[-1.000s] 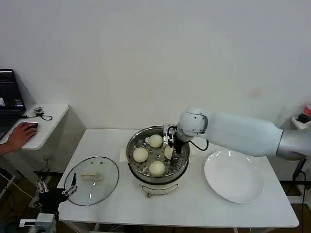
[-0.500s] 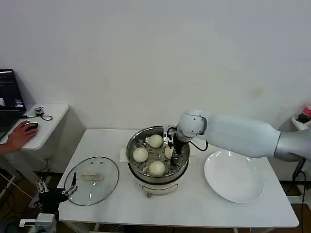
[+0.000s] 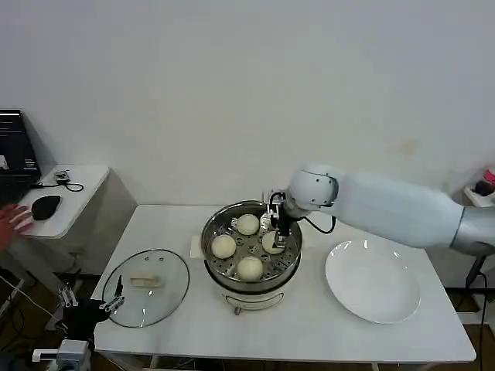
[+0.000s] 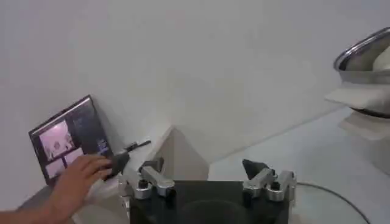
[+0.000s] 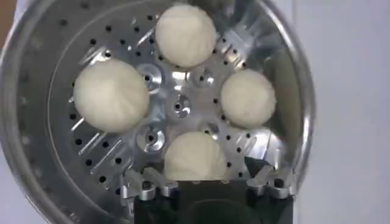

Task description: Take steamed baozi put them in steamer then cover it.

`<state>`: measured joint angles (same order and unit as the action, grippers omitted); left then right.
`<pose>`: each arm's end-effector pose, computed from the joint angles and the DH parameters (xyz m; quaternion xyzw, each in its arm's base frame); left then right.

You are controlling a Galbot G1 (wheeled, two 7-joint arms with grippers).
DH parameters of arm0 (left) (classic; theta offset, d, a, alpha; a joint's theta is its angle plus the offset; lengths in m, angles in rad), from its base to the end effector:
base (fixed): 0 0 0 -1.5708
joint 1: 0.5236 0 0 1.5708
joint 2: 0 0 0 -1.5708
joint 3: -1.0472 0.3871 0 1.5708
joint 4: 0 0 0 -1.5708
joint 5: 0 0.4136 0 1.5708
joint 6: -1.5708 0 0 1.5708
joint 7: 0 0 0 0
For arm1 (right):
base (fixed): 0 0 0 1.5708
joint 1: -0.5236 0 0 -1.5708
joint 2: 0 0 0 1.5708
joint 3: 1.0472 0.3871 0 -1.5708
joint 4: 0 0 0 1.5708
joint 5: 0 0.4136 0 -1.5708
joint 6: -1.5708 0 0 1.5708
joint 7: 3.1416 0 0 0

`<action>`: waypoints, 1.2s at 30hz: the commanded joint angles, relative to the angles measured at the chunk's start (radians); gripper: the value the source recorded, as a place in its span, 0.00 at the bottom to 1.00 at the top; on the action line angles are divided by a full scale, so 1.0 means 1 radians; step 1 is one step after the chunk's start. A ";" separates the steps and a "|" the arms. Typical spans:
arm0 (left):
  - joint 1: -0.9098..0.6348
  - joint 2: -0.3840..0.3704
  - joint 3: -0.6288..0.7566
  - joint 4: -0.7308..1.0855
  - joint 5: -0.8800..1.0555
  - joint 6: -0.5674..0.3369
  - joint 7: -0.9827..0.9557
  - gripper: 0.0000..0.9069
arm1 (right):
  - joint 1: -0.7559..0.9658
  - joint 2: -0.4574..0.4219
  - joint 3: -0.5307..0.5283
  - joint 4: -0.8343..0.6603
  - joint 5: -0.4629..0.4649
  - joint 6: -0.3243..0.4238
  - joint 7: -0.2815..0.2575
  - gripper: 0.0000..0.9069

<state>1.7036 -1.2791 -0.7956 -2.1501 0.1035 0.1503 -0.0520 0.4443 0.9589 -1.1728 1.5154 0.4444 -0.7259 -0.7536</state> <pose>0.1865 0.1353 -0.3042 0.0684 -0.9632 -0.2453 0.0857 0.5651 0.0999 -0.0968 0.4797 -0.6238 0.5188 0.3341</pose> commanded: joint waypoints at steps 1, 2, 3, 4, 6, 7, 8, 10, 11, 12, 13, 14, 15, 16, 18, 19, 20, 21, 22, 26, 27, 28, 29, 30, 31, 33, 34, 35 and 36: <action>-0.001 0.001 0.005 0.001 0.000 0.001 0.001 1.00 | 0.005 -0.142 0.096 0.159 0.039 0.012 0.125 1.00; -0.001 0.000 0.005 0.000 -0.001 0.001 0.001 1.00 | -0.007 -0.168 0.112 0.179 0.058 0.012 0.186 1.00; -0.003 -0.002 0.006 0.001 -0.002 0.001 0.001 1.00 | -0.033 -0.207 0.139 0.211 0.069 0.025 0.268 1.00; -0.005 -0.004 0.008 0.002 -0.004 0.002 -0.001 1.00 | -0.069 -0.245 0.178 0.244 0.058 0.055 0.331 1.00; -0.008 -0.007 0.011 0.008 -0.008 0.001 -0.004 1.00 | -0.215 -0.329 0.323 0.313 0.056 0.098 0.483 1.00; -0.009 -0.009 0.014 0.016 -0.010 -0.001 -0.005 1.00 | -0.357 -0.375 0.452 0.351 0.056 0.147 0.563 1.00; -0.010 -0.009 0.016 0.020 -0.011 -0.002 -0.007 1.00 | -0.466 -0.396 0.549 0.373 0.050 0.168 0.607 1.00; -0.012 -0.009 0.020 0.032 -0.015 -0.004 -0.016 1.00 | -0.807 -0.421 0.839 0.426 -0.042 0.259 0.700 1.00; -0.014 -0.008 0.020 0.037 -0.018 -0.005 -0.019 1.00 | -0.889 -0.418 0.939 0.436 -0.070 0.282 0.715 1.00; -0.018 -0.007 0.020 0.043 -0.021 -0.006 -0.021 1.00 | -1.028 -0.406 1.071 0.441 -0.156 0.349 0.727 1.00; -0.021 -0.004 0.020 0.049 -0.027 -0.005 -0.026 1.00 | -1.149 -0.370 1.199 0.444 -0.242 0.392 0.727 1.00; -0.025 -0.001 0.022 0.055 -0.033 -0.004 -0.033 1.00 | -1.333 -0.302 1.346 0.448 -0.286 0.429 0.741 1.00; -0.026 0.000 0.024 0.057 -0.036 -0.003 -0.037 1.00 | -1.383 -0.272 1.422 0.449 -0.303 0.465 0.746 1.00; -0.030 0.002 0.026 0.066 -0.038 -0.005 -0.061 1.00 | -1.488 -0.193 1.566 0.449 -0.353 0.521 0.735 1.00; -0.031 0.006 0.033 0.077 -0.043 -0.010 -0.096 1.00 | -1.593 -0.122 1.639 0.446 -0.377 0.583 0.719 1.00; -0.033 0.013 0.034 0.092 -0.028 -0.013 -0.093 1.00 | -1.680 -0.046 1.736 0.439 -0.378 0.628 0.710 1.00; -0.033 0.018 0.035 0.107 0.000 -0.025 -0.091 1.00 | -1.722 0.000 1.809 0.434 -0.377 0.648 0.691 1.00; -0.034 0.021 0.035 0.116 0.019 -0.035 -0.089 1.00 | -1.745 0.049 1.844 0.430 -0.375 0.668 0.674 1.00; -0.038 0.023 0.035 0.136 0.064 -0.048 -0.085 1.00 | -1.786 0.126 1.908 0.420 -0.372 0.707 0.655 1.00; -0.043 0.026 0.033 0.197 0.304 -0.133 -0.083 1.00 | -1.872 0.293 2.045 0.400 -0.310 0.769 0.595 1.00; -0.042 0.030 0.030 0.210 0.365 -0.157 -0.074 1.00 | -1.889 0.321 2.068 0.399 -0.300 0.785 0.585 1.00; -0.040 0.035 0.029 0.222 0.418 -0.181 -0.066 1.00 | -1.909 0.334 2.081 0.401 -0.288 0.798 0.575 1.00; -0.036 0.038 0.028 0.230 0.467 -0.193 -0.065 1.00 | -1.930 0.349 2.092 0.406 -0.276 0.815 0.559 1.00; -0.032 0.039 0.024 0.242 0.553 -0.214 -0.065 1.00 | -1.958 0.361 2.102 0.414 -0.264 0.821 0.552 1.00; -0.030 0.037 0.023 0.254 0.617 -0.236 -0.069 1.00 | -1.983 0.372 2.109 0.421 -0.255 0.827 0.547 1.00; -0.028 0.030 0.012 0.275 0.774 -0.275 -0.074 1.00 | -2.012 0.392 2.131 0.428 -0.251 0.819 0.548 1.00; -0.027 0.030 0.010 0.293 0.832 -0.282 -0.077 1.00 | -2.021 0.403 2.141 0.426 -0.252 0.815 0.554 1.00; -0.029 0.030 0.009 0.311 0.892 -0.286 -0.077 1.00 | -2.028 0.405 2.147 0.425 -0.252 0.814 0.557 1.00; -0.035 0.033 0.008 0.332 0.956 -0.289 -0.077 1.00 | -2.041 0.413 2.154 0.419 -0.252 0.812 0.562 1.00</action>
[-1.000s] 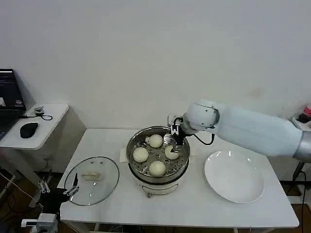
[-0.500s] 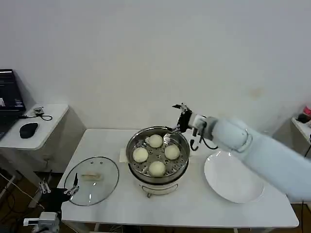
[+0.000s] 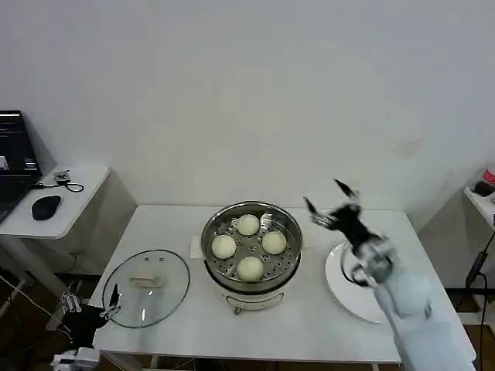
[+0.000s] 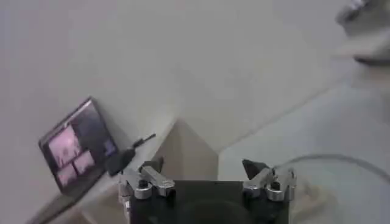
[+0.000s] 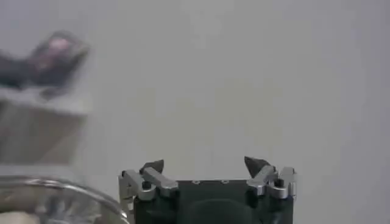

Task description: Take steamed baozi put them in steamer then cover it.

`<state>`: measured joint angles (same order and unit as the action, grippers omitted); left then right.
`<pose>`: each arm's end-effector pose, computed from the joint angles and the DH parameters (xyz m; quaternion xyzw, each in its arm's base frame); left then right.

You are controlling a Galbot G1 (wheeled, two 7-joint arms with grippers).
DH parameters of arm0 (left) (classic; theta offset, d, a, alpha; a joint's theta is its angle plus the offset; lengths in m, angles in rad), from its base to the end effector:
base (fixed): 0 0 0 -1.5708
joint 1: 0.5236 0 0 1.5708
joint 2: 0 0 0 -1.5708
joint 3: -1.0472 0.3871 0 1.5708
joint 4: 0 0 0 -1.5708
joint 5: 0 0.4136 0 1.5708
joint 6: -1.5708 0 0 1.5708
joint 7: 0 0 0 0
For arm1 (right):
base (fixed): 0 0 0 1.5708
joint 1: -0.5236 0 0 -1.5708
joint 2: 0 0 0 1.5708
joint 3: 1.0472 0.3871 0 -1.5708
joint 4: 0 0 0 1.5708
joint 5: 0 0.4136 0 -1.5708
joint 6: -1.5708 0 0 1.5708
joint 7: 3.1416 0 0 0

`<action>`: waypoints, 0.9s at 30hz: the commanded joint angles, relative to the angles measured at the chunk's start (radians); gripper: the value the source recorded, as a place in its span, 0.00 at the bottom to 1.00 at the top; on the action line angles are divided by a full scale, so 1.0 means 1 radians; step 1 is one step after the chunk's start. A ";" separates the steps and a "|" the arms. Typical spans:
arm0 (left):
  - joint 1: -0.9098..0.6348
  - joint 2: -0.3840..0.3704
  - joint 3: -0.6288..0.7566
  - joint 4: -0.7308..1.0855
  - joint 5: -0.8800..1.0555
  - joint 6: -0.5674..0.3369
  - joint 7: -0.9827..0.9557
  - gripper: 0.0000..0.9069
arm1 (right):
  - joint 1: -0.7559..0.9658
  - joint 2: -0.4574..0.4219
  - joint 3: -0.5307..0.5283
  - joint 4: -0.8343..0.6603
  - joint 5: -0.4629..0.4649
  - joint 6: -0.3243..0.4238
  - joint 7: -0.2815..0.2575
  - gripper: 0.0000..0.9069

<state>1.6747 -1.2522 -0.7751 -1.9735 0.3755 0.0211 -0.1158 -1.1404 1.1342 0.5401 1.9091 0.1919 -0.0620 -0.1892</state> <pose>0.1903 0.1604 -0.3653 0.0701 -0.9179 -0.3818 0.0819 0.3676 -0.1115 -0.2590 -0.1393 0.9790 -0.1286 0.0745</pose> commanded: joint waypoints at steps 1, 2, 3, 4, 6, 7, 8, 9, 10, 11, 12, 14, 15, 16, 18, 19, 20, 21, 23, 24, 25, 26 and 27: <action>-0.011 0.008 -0.013 0.170 0.710 -0.162 -0.018 1.00 | -0.458 0.239 0.442 0.025 -0.001 0.149 -0.002 1.00; -0.019 0.010 -0.014 0.188 0.753 -0.166 -0.021 1.00 | -0.465 0.242 0.445 0.019 -0.014 0.158 -0.003 1.00; -0.032 0.019 -0.012 0.213 0.781 -0.169 -0.023 1.00 | -0.472 0.243 0.446 0.018 -0.018 0.163 -0.007 1.00; -0.040 0.027 -0.009 0.226 0.790 -0.168 -0.025 1.00 | -0.475 0.243 0.445 0.018 -0.017 0.163 -0.006 1.00; -0.067 0.046 0.006 0.265 0.823 -0.160 -0.034 1.00 | -0.475 0.248 0.445 0.017 -0.020 0.161 -0.005 1.00; -0.077 0.052 0.012 0.278 0.831 -0.155 -0.038 1.00 | -0.474 0.252 0.446 0.017 -0.029 0.158 -0.003 1.00; -0.099 0.062 0.020 0.302 0.854 -0.152 -0.043 1.00 | -0.472 0.258 0.446 0.018 -0.034 0.154 0.000 1.00; -0.115 0.069 0.024 0.319 0.860 -0.152 -0.046 1.00 | -0.471 0.262 0.446 0.022 -0.032 0.150 0.002 1.00; -0.127 0.081 0.034 0.334 0.857 -0.151 -0.048 1.00 | -0.472 0.266 0.445 0.026 -0.032 0.149 0.003 1.00; -0.138 0.091 0.043 0.343 0.858 -0.149 -0.047 1.00 | -0.474 0.270 0.444 0.030 -0.032 0.150 0.003 1.00; -0.148 0.097 0.051 0.350 0.859 -0.149 -0.047 1.00 | -0.477 0.274 0.444 0.032 -0.035 0.150 0.002 1.00; -0.172 0.108 0.065 0.367 0.859 -0.150 -0.046 1.00 | -0.481 0.282 0.442 0.034 -0.044 0.154 0.002 1.00; -0.185 0.111 0.073 0.374 0.860 -0.150 -0.047 1.00 | -0.483 0.284 0.442 0.033 -0.047 0.154 0.004 1.00; -0.196 0.111 0.080 0.379 0.861 -0.150 -0.047 1.00 | -0.483 0.289 0.442 0.032 -0.047 0.154 0.005 1.00; -0.213 0.110 0.090 0.377 0.861 -0.149 -0.041 1.00 | -0.484 0.296 0.443 0.033 -0.050 0.153 0.007 1.00; -0.225 0.109 0.104 0.375 0.859 -0.146 -0.039 1.00 | -0.485 0.301 0.444 0.033 -0.054 0.155 0.007 1.00; -0.235 0.110 0.115 0.374 0.860 -0.145 -0.035 1.00 | -0.487 0.304 0.444 0.034 -0.057 0.158 0.007 1.00; -0.240 0.110 0.119 0.375 0.859 -0.143 -0.034 1.00 | -0.488 0.306 0.443 0.034 -0.059 0.157 0.007 1.00; -0.261 0.108 0.141 0.376 0.861 -0.139 -0.031 1.00 | -0.492 0.312 0.441 0.031 -0.069 0.162 0.005 1.00; -0.267 0.106 0.145 0.376 0.861 -0.138 -0.029 1.00 | -0.493 0.313 0.441 0.030 -0.071 0.163 0.005 1.00; -0.275 0.106 0.155 0.376 0.860 -0.134 -0.024 1.00 | -0.495 0.318 0.440 0.028 -0.081 0.166 0.005 1.00; -0.280 0.106 0.161 0.377 0.860 -0.131 -0.022 1.00 | -0.501 0.322 0.439 0.028 -0.083 0.167 0.005 1.00; -0.283 0.104 0.167 0.378 0.860 -0.131 -0.019 1.00 | -0.503 0.323 0.438 0.028 -0.084 0.168 0.005 1.00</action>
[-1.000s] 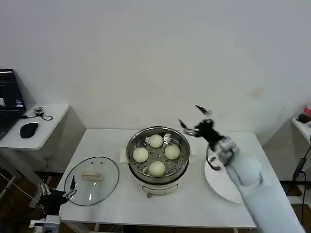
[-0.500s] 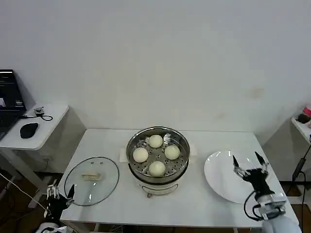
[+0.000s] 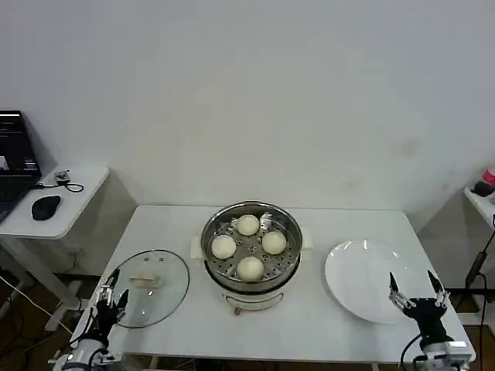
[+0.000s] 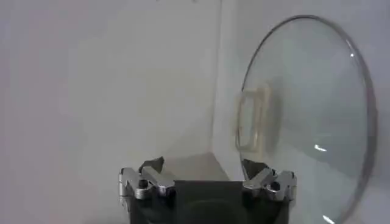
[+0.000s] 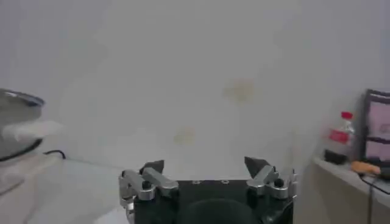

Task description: Take steamed baozi put them in steamer then cover it.

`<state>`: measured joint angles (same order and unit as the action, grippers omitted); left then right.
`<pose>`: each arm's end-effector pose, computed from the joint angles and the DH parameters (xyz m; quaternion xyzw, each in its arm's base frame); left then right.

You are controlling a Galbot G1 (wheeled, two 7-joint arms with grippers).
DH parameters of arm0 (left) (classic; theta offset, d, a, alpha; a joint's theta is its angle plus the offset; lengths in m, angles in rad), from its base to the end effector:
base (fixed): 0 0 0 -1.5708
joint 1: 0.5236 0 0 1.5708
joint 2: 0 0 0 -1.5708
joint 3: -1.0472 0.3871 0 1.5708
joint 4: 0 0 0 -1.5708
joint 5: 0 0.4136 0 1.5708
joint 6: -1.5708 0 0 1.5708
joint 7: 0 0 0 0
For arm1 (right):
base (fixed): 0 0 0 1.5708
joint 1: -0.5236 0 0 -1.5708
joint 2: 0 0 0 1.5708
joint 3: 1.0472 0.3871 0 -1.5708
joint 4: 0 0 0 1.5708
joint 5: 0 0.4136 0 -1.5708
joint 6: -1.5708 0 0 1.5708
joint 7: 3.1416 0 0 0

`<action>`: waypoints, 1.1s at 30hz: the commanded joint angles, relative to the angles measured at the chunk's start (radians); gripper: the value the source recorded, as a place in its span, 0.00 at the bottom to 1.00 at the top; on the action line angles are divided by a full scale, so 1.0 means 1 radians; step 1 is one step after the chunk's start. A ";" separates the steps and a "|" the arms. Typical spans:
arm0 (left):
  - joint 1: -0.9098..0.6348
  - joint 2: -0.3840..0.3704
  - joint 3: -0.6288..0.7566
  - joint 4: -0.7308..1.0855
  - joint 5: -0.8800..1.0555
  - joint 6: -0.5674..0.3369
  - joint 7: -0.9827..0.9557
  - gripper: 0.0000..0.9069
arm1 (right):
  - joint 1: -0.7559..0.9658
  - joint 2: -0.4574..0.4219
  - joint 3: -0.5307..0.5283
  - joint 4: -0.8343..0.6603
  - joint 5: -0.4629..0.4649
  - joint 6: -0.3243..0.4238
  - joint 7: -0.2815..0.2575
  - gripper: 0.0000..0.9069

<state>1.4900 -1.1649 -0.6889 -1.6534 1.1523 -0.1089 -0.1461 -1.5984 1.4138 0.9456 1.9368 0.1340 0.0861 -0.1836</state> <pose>0.2399 0.2017 -0.4430 -0.0517 -0.7033 -0.7066 0.0578 0.1894 -0.1936 -0.3646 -0.0629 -0.9925 0.1001 0.0304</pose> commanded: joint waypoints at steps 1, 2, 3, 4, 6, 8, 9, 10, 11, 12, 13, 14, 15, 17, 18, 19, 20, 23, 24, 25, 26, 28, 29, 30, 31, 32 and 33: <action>-0.103 0.016 0.086 0.063 0.083 0.000 0.013 1.00 | -0.049 0.046 0.032 -0.001 -0.030 0.023 -0.002 1.00; -0.108 0.016 0.092 0.069 0.083 0.000 0.012 1.00 | -0.051 0.048 0.033 -0.002 -0.034 0.024 -0.002 1.00; -0.112 0.015 0.097 0.073 0.084 0.000 0.011 1.00 | -0.051 0.048 0.033 -0.002 -0.034 0.025 -0.002 1.00; -0.122 0.014 0.101 0.084 0.084 0.001 0.011 1.00 | -0.053 0.050 0.035 -0.002 -0.035 0.026 -0.002 1.00; -0.139 0.013 0.105 0.099 0.087 0.000 0.011 1.00 | -0.055 0.050 0.038 0.000 -0.035 0.027 -0.002 1.00; -0.160 0.015 0.111 0.117 0.087 0.000 0.008 1.00 | -0.058 0.051 0.041 0.002 -0.035 0.029 -0.003 1.00; -0.170 0.016 0.113 0.125 0.087 0.000 0.008 1.00 | -0.060 0.051 0.042 0.002 -0.035 0.031 -0.003 1.00; -0.181 0.018 0.115 0.134 0.085 0.000 0.009 1.00 | -0.061 0.051 0.043 0.002 -0.036 0.031 -0.003 1.00; -0.191 0.019 0.118 0.141 0.085 0.001 0.010 1.00 | -0.064 0.052 0.045 0.002 -0.035 0.032 -0.003 1.00; -0.204 0.019 0.121 0.151 0.085 0.002 0.010 1.00 | -0.065 0.053 0.046 -0.001 -0.036 0.034 -0.003 1.00; -0.212 0.018 0.122 0.158 0.085 0.002 0.009 1.00 | -0.066 0.053 0.047 -0.002 -0.037 0.034 -0.003 1.00; -0.222 0.017 0.124 0.167 0.086 0.002 0.007 1.00 | -0.067 0.054 0.048 -0.004 -0.039 0.037 -0.004 1.00; -0.234 0.016 0.126 0.176 0.086 0.001 0.007 1.00 | -0.070 0.054 0.049 -0.006 -0.040 0.039 -0.004 1.00; -0.250 0.015 0.129 0.188 0.085 0.001 0.006 1.00 | -0.072 0.055 0.049 -0.007 -0.041 0.041 -0.004 1.00; -0.257 0.015 0.132 0.193 0.083 0.002 0.007 1.00 | -0.073 0.056 0.050 -0.008 -0.043 0.043 -0.004 1.00; -0.262 0.014 0.133 0.198 0.083 0.002 0.007 1.00 | -0.073 0.056 0.050 -0.009 -0.044 0.043 -0.004 1.00; -0.270 0.013 0.135 0.206 0.083 0.002 0.007 1.00 | -0.072 0.057 0.050 -0.011 -0.045 0.044 -0.003 1.00; -0.291 0.008 0.139 0.235 0.082 0.000 0.003 0.63 | -0.071 0.061 0.048 -0.013 -0.050 0.046 -0.003 1.00; -0.296 0.007 0.141 0.245 0.080 0.000 0.003 0.37 | -0.072 0.062 0.046 -0.012 -0.053 0.046 -0.004 1.00; -0.298 0.007 0.141 0.250 0.078 0.000 0.002 0.14 | -0.072 0.063 0.045 -0.011 -0.055 0.047 -0.004 1.00; -0.300 0.006 0.142 0.254 0.076 -0.001 -0.002 0.00 | -0.073 0.064 0.045 -0.011 -0.057 0.047 -0.005 1.00; -0.299 0.006 0.142 0.258 0.074 -0.002 -0.003 0.00 | -0.073 0.065 0.045 -0.012 -0.058 0.047 -0.004 1.00; -0.297 0.007 0.142 0.258 0.071 -0.002 -0.004 0.00 | -0.073 0.066 0.044 -0.012 -0.059 0.047 -0.004 1.00; -0.295 0.006 0.141 0.257 0.069 -0.003 -0.007 0.00 | -0.072 0.066 0.044 -0.011 -0.060 0.047 -0.004 1.00; -0.293 0.006 0.140 0.256 0.068 -0.004 -0.008 0.00 | -0.072 0.067 0.044 -0.011 -0.061 0.046 -0.004 1.00; -0.291 0.007 0.139 0.253 0.067 -0.004 -0.008 0.00 | -0.072 0.068 0.043 -0.010 -0.061 0.046 -0.004 1.00; -0.288 0.007 0.139 0.251 0.065 -0.005 -0.011 0.00 | -0.072 0.068 0.043 -0.009 -0.062 0.046 -0.004 1.00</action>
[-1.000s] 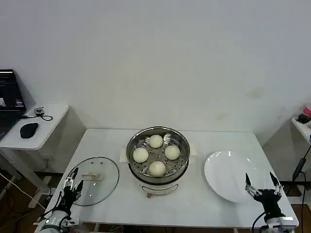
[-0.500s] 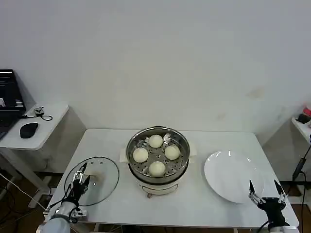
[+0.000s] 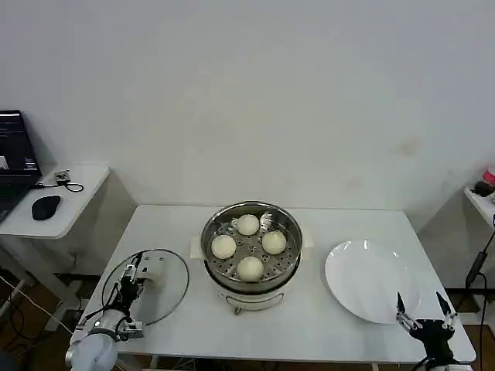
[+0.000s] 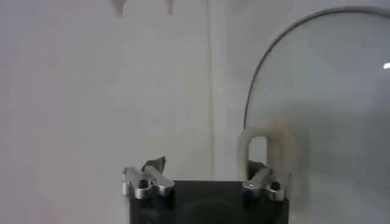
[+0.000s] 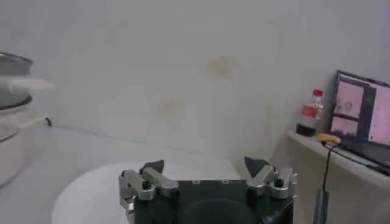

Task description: Take steamed baozi put them in steamer then cover it.

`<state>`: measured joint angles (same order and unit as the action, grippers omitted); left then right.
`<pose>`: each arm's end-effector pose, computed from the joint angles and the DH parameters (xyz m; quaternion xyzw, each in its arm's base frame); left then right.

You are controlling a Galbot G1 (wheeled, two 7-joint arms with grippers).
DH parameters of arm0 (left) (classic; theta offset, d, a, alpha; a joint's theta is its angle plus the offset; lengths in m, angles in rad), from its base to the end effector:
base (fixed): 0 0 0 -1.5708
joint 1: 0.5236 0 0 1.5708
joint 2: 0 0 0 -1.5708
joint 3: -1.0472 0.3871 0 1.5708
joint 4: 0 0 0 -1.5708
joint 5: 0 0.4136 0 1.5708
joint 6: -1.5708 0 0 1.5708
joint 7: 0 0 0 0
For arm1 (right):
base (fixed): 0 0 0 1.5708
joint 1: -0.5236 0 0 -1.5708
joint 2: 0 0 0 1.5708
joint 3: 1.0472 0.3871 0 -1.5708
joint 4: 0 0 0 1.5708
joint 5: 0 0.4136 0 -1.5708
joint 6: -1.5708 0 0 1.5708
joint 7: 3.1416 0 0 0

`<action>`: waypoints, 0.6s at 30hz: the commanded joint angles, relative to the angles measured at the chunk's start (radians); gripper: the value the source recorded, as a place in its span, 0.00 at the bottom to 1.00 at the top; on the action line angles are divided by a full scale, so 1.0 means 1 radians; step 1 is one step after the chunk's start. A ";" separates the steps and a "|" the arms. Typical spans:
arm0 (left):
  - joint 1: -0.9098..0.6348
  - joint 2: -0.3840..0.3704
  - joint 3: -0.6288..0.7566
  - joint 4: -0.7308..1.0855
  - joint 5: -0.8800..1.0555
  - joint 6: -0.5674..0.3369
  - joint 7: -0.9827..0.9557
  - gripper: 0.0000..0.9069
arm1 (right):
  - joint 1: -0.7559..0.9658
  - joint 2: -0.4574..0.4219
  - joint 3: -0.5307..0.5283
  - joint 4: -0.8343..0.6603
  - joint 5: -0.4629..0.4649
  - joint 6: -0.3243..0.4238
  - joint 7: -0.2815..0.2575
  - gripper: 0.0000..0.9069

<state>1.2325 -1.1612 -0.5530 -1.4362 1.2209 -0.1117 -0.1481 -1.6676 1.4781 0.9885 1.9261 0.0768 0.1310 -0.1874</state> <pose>0.3287 0.1873 -0.4698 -0.0695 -0.6889 -0.7205 0.0395 0.1506 -0.1956 -0.3855 -0.0869 -0.9875 0.1176 0.0583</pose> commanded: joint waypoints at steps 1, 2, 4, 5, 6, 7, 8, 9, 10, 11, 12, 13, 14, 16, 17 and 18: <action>-0.027 0.002 0.001 0.031 -0.005 -0.004 -0.011 0.00 | -0.002 0.004 0.000 0.001 -0.005 0.001 0.000 1.00; -0.023 0.002 -0.001 0.026 -0.005 -0.007 -0.011 0.00 | -0.002 0.004 0.000 0.001 -0.007 0.001 -0.001 1.00; -0.013 0.000 -0.006 0.014 -0.006 -0.010 -0.017 0.00 | -0.002 0.005 -0.001 0.001 -0.010 0.001 0.000 1.00; -0.007 -0.001 -0.010 0.005 -0.007 -0.014 -0.023 0.00 | -0.002 0.005 -0.001 0.002 -0.010 0.001 -0.001 1.00; -0.003 -0.001 -0.013 0.001 -0.007 -0.015 -0.025 0.00 | -0.002 0.005 -0.002 0.003 -0.010 0.001 -0.001 1.00; 0.001 -0.001 -0.016 -0.005 -0.010 -0.016 -0.026 0.00 | -0.002 0.006 -0.003 0.005 -0.011 0.002 -0.001 1.00; 0.007 0.000 -0.021 -0.013 -0.015 -0.018 -0.034 0.00 | -0.002 0.006 -0.004 0.006 -0.012 0.001 -0.001 1.00; 0.009 0.000 -0.026 -0.018 -0.016 -0.020 -0.039 0.00 | -0.002 0.006 -0.005 0.008 -0.012 0.001 -0.001 1.00; 0.014 -0.001 -0.034 -0.028 -0.018 -0.024 -0.049 0.00 | -0.003 0.007 -0.006 0.011 -0.013 0.001 -0.002 1.00; 0.018 0.001 -0.038 -0.037 -0.023 -0.024 -0.056 0.00 | -0.003 0.007 -0.007 0.011 -0.014 0.001 -0.002 1.00; 0.023 0.001 -0.042 -0.047 -0.023 -0.023 -0.059 0.00 | -0.003 0.007 -0.007 0.013 -0.015 0.001 -0.002 1.00; 0.031 0.004 -0.051 -0.069 -0.023 -0.020 -0.067 0.00 | -0.004 0.007 -0.009 0.017 -0.015 0.001 -0.002 1.00; 0.038 0.006 -0.058 -0.087 -0.025 -0.015 -0.077 0.00 | -0.004 0.007 -0.012 0.019 -0.015 0.000 -0.002 1.00; 0.056 0.012 -0.074 -0.138 -0.022 0.012 -0.083 0.00 | -0.005 0.007 -0.016 0.025 -0.017 0.000 -0.001 1.00; 0.066 0.020 -0.078 -0.169 -0.042 0.036 -0.078 0.00 | -0.007 0.006 -0.023 0.027 -0.019 0.001 -0.001 1.00; 0.074 0.026 -0.081 -0.195 -0.049 0.047 -0.073 0.00 | -0.008 0.005 -0.026 0.028 -0.020 0.001 -0.002 1.00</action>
<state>1.2612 -1.1546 -0.5950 -1.4796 1.2015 -0.1253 -0.2028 -1.6733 1.4837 0.9743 1.9468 0.0591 0.1314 -0.1891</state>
